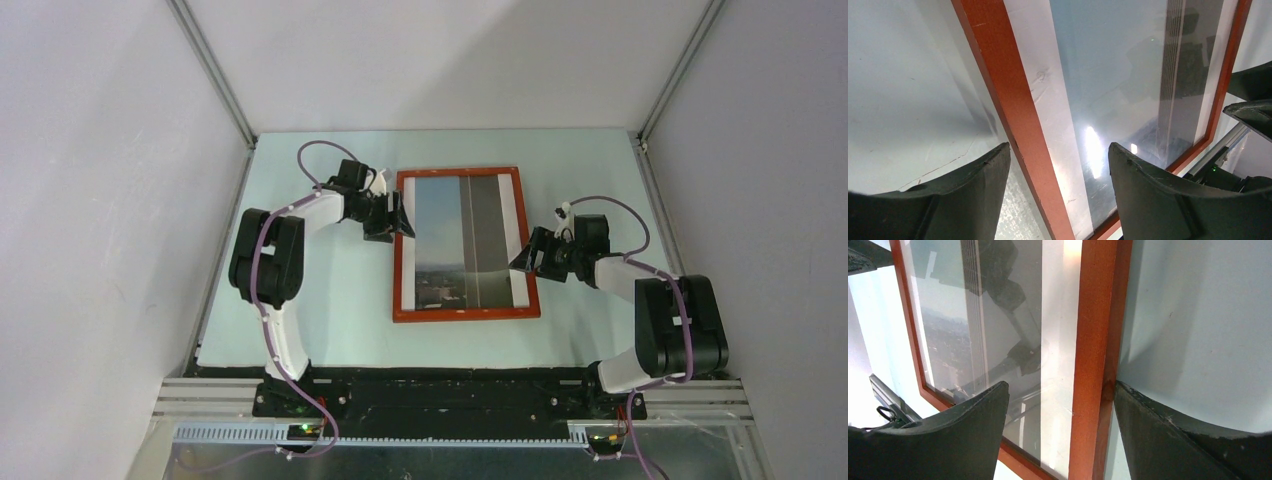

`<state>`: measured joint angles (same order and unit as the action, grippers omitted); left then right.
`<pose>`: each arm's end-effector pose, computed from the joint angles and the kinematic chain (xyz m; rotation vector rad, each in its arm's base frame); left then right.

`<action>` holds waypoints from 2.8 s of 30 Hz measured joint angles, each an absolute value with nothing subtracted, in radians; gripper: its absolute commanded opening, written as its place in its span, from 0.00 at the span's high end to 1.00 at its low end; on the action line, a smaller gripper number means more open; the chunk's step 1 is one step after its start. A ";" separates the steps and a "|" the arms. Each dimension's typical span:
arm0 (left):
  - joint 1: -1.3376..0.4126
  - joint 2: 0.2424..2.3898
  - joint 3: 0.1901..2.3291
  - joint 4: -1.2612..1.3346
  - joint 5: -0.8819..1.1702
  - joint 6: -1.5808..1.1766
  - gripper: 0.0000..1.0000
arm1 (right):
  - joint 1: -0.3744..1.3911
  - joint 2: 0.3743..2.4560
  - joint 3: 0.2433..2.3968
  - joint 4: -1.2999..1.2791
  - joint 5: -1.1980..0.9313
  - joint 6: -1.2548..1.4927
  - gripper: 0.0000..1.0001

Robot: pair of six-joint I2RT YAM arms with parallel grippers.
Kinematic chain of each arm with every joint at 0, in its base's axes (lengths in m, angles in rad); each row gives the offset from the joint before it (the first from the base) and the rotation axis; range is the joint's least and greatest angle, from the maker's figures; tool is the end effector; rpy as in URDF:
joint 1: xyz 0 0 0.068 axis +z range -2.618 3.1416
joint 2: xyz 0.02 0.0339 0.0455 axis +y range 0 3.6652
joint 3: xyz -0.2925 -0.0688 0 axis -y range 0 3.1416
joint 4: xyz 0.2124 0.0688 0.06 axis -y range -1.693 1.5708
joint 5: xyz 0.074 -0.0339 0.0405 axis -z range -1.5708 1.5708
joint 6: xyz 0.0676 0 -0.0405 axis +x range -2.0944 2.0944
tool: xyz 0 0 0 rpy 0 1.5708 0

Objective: Put the photo into the frame

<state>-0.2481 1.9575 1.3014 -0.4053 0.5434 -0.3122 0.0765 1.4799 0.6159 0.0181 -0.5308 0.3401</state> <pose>0.3787 -0.1320 0.1873 0.1077 2.6661 -0.9041 0.2613 0.0544 0.1832 0.0706 2.4261 0.8314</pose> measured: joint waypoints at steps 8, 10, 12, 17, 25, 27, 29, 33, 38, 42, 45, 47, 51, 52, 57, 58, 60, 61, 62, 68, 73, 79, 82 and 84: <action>-0.248 1.954 1.301 -0.405 0.543 -0.312 0.23 | 0.086 1.457 0.616 0.006 -0.498 0.334 0.16; -0.248 1.954 1.301 -0.406 0.542 -0.312 0.22 | 0.096 1.433 0.616 0.001 -0.473 0.326 0.15; -0.248 1.954 1.301 -0.406 0.540 -0.312 0.20 | 0.110 1.397 0.616 -0.004 -0.445 0.314 0.15; -0.248 1.954 1.301 -0.406 0.525 -0.305 0.12 | 0.143 1.342 0.630 -0.019 -0.384 0.287 0.14; -0.248 1.943 1.301 -0.415 0.496 -0.303 0.08 | 0.145 1.432 0.764 -0.107 -0.315 0.251 0.13; -0.248 1.938 1.301 -0.417 0.493 -0.302 0.08 | 0.141 1.470 0.796 -0.118 -0.310 0.247 0.13; -0.248 1.935 1.301 -0.420 0.491 -0.302 0.08 | 0.137 1.514 0.828 -0.140 -0.311 0.241 0.14; -0.248 1.934 1.301 -0.422 0.489 -0.302 0.08 | 0.128 1.584 0.870 -0.172 -0.327 0.230 0.15; -0.249 1.934 1.301 -0.426 0.489 -0.302 0.08 | 0.114 1.646 0.885 -0.194 -0.381 0.227 0.17; -0.249 1.937 1.301 -0.428 0.491 -0.302 0.08 | 0.107 1.664 0.899 -0.203 -0.443 0.227 0.19; -0.249 1.946 1.301 -0.428 0.493 -0.303 0.08 | 0.107 1.682 0.911 -0.207 -0.488 0.226 0.22; -0.249 1.951 1.301 -0.429 0.493 -0.302 0.08 | 0.104 1.690 0.912 -0.206 -0.510 0.228 0.22; -0.249 1.953 1.301 -0.429 0.493 -0.302 0.09 | 0.104 1.704 0.916 -0.206 -0.553 0.231 0.23; -0.249 1.953 1.301 -0.429 0.493 -0.302 0.09 | 0.105 1.708 0.917 -0.206 -0.564 0.232 0.23; -0.248 1.953 1.301 -0.429 0.490 -0.295 0.10 | 0.118 1.719 0.924 -0.207 -0.597 0.232 0.24; -0.248 1.953 1.301 -0.429 0.488 -0.294 0.10 | 0.119 1.721 0.925 -0.207 -0.599 0.232 0.23; -0.247 1.952 1.294 -0.427 0.482 -0.286 0.10 | 0.121 1.724 0.926 -0.208 -0.604 0.231 0.23; -0.247 1.951 1.292 -0.425 0.482 -0.285 0.10 | 0.121 1.724 0.926 -0.208 -0.604 0.231 0.23; -0.247 1.950 1.289 -0.424 0.481 -0.284 0.10 | 0.121 1.724 0.926 -0.208 -0.604 0.231 0.22; -0.247 1.933 1.267 -0.416 0.481 -0.278 0.11 | 0.122 1.724 0.928 -0.210 -0.611 0.231 0.20; -0.248 1.913 1.247 -0.425 0.480 -0.278 0.08 | 0.107 1.724 0.946 -0.224 -0.625 0.231 0.12; -0.248 1.869 1.238 -0.433 0.436 -0.262 0.01 | 0.067 1.693 0.964 -0.242 -0.610 0.221 0.01; -0.246 1.823 1.238 -0.439 0.389 -0.255 0.00 | 0.036 1.655 0.964 -0.263 -0.587 0.206 0.01; -0.243 1.786 1.238 -0.442 0.355 -0.252 0.00 | 0.015 1.622 0.964 -0.280 -0.563 0.196 0.01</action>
